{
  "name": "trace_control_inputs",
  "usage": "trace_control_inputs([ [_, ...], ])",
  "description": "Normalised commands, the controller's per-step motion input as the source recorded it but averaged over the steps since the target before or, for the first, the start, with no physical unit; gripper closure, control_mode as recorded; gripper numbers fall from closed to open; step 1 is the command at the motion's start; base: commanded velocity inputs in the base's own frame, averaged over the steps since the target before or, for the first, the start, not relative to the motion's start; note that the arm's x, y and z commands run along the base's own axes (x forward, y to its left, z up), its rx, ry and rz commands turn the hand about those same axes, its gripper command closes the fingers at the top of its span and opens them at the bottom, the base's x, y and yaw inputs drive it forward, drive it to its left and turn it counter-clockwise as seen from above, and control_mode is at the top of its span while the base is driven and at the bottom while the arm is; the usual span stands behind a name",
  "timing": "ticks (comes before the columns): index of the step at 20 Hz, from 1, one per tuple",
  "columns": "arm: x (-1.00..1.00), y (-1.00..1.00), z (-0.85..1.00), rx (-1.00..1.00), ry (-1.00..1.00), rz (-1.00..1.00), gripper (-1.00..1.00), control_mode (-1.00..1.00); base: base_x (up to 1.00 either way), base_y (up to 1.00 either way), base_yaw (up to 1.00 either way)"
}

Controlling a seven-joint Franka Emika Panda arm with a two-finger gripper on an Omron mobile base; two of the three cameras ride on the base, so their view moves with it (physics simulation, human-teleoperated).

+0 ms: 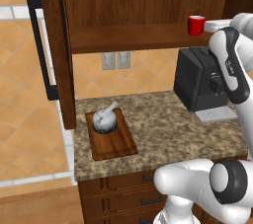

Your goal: Pick the kettle from the counter and place it on the tray. Then pick the mug from the cabinet and place it on the tray. Then close the cabinet doors.

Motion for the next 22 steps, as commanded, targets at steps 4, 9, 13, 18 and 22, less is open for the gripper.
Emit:
trace_control_inputs([
  [4, 0.22, -0.13, -0.02, 0.00, 0.01, 0.01, -1.00, -1.00, 0.00, 0.00, 0.00],
  [9, 0.20, -0.11, -0.07, 0.00, 0.01, 0.01, -1.00, -1.00, 0.00, 0.00, 0.00],
  [13, 0.18, -0.07, -0.14, 0.00, 0.01, 0.00, -1.00, -1.00, 0.00, 0.00, 0.00],
  [18, 0.17, -0.06, -0.09, 0.00, 0.01, 0.00, -1.00, -1.00, 0.00, 0.00, 0.00],
  [22, 0.18, -0.03, -0.04, 0.00, 0.00, 0.00, -1.00, -1.00, 0.00, 0.00, 0.00],
])
